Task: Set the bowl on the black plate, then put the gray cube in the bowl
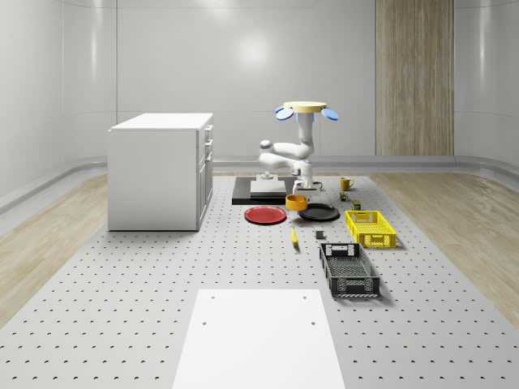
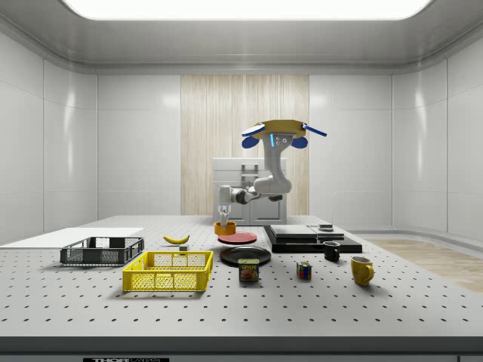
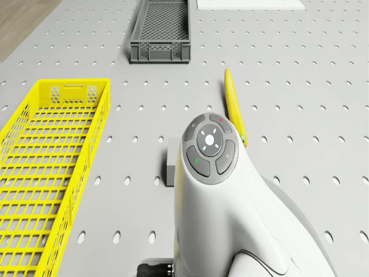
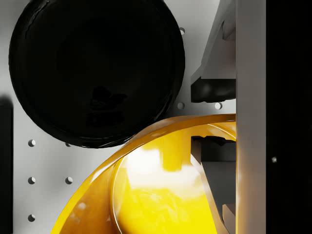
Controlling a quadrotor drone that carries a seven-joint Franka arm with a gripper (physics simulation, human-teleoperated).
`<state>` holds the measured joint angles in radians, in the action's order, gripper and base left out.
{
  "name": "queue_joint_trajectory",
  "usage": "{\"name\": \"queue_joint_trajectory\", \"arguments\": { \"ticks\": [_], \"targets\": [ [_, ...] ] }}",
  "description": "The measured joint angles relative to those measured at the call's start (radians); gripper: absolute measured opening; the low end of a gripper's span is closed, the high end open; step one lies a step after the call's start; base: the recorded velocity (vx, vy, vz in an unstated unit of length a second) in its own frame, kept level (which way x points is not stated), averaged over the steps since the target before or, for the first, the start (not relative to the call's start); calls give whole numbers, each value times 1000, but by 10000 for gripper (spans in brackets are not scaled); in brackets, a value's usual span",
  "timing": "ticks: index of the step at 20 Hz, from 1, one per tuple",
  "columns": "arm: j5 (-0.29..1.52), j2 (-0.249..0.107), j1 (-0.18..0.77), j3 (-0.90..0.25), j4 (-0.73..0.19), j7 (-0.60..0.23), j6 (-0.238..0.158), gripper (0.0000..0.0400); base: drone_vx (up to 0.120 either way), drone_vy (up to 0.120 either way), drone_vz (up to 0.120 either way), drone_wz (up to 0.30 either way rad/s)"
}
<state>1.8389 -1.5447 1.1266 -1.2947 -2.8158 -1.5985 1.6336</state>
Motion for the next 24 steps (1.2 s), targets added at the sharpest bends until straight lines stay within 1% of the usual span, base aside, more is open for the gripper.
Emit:
{"name": "queue_joint_trajectory", "arguments": {
  "ticks": [20, 24],
  "targets": [
    [-3, -7, 2, -1, 0, -2, 7, 100, -120, 120, 0, 0],
    [-3, -8, 2, -1, 0, -2, 8, 100, 0, 120, 0, 0]
  ]
}}
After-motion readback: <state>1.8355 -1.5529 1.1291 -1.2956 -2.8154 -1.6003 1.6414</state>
